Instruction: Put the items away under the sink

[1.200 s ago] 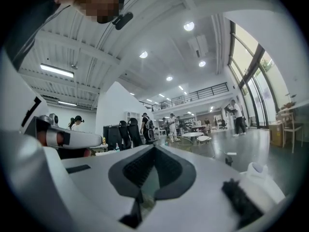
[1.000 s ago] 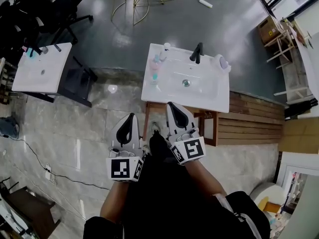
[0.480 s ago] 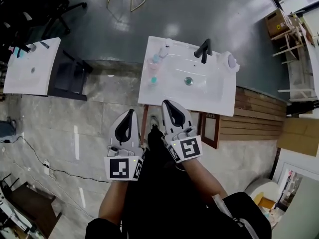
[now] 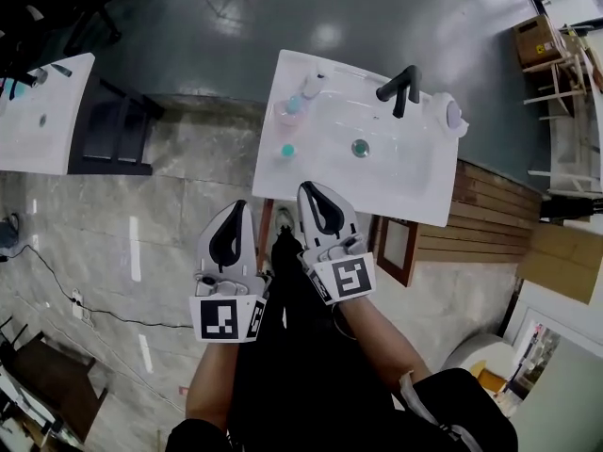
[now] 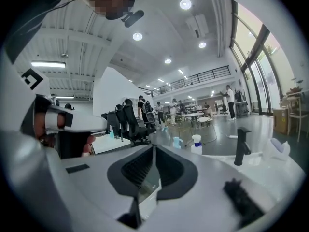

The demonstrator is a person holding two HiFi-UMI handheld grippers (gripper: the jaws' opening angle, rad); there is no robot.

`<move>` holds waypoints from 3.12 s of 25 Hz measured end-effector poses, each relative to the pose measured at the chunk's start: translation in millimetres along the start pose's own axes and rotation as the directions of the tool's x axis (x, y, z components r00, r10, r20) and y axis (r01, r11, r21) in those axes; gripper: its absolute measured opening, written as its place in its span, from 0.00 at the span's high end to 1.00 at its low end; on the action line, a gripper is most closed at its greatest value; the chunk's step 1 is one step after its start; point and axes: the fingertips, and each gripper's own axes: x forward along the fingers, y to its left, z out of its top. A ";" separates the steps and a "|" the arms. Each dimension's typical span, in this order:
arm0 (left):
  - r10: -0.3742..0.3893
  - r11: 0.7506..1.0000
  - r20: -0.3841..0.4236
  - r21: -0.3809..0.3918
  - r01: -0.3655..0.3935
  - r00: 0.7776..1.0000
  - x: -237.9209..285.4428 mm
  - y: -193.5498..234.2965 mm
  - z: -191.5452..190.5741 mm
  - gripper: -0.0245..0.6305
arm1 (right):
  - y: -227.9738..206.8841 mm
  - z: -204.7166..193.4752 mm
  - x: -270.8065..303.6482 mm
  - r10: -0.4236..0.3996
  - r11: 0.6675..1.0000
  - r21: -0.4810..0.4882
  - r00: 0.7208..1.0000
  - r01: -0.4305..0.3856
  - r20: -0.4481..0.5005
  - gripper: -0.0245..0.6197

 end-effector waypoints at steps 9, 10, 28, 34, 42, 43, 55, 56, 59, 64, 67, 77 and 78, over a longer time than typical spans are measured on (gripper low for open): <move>0.016 1.000 -0.021 -0.020 -0.016 1.000 23.7 6.4 -28.8 0.95 | -11.0 -44.9 26.1 0.018 1.000 0.000 0.999 -0.018 -0.045 0.82; 0.016 1.000 -0.023 -0.024 -0.017 1.000 25.7 7.1 -31.7 0.95 | -12.5 -49.0 30.0 0.019 1.000 -0.008 0.999 -0.020 -0.047 0.81; 0.039 0.994 -0.082 -0.098 -0.047 0.996 58.5 27.7 -75.9 0.95 | -29.9 -97.0 80.6 0.030 0.997 -0.065 0.997 -0.034 -0.066 0.74; 0.038 0.992 -0.096 -0.115 -0.049 0.995 62.6 29.9 -82.1 0.95 | -28.9 -99.4 88.2 0.030 0.995 -0.092 0.998 -0.036 -0.063 0.74; 0.037 0.991 -0.108 -0.123 -0.050 0.993 64.2 33.2 -88.7 0.95 | -30.1 -103.8 93.5 0.014 0.995 -0.102 0.998 -0.021 -0.067 0.74; 0.036 0.991 -0.111 -0.124 -0.050 0.993 64.3 33.2 -89.7 0.95 | -30.3 -103.9 93.7 0.011 0.994 -0.104 0.998 -0.018 -0.066 0.74; 0.025 0.990 -0.120 -0.134 -0.041 0.992 63.6 33.3 -92.9 0.95 | -31.5 -100.1 93.6 0.004 0.994 -0.113 0.999 -0.008 -0.034 0.79; 0.026 0.990 -0.120 -0.133 -0.042 0.992 63.1 33.8 -93.0 0.95 | -31.2 -100.2 93.7 0.005 0.993 -0.115 0.999 -0.008 -0.032 0.79; 0.030 0.989 -0.125 -0.137 -0.047 0.992 61.9 35.2 -94.4 0.95 | -30.5 -100.7 93.3 0.006 0.992 -0.123 1.000 -0.009 -0.031 0.79; 0.032 0.989 -0.125 -0.139 -0.049 0.992 59.6 36.0 -95.2 0.95 | -30.3 -100.6 91.4 0.018 0.992 -0.128 0.999 -0.022 -0.029 0.80; 0.033 0.989 -0.127 -0.141 -0.051 0.991 58.8 35.3 -95.6 0.95 | -30.0 -99.6 90.7 0.026 0.991 -0.129 0.999 -0.029 -0.025 0.80; 0.033 0.990 -0.124 -0.136 -0.050 0.992 56.5 34.0 -94.6 0.95 | -28.3 -99.5 87.9 0.029 0.991 -0.128 0.999 -0.032 -0.027 0.80; 0.034 0.990 -0.123 -0.135 -0.050 0.992 55.7 34.0 -94.1 0.95 | -28.0 -99.3 86.9 0.029 0.991 -0.128 0.999 -0.033 -0.027 0.80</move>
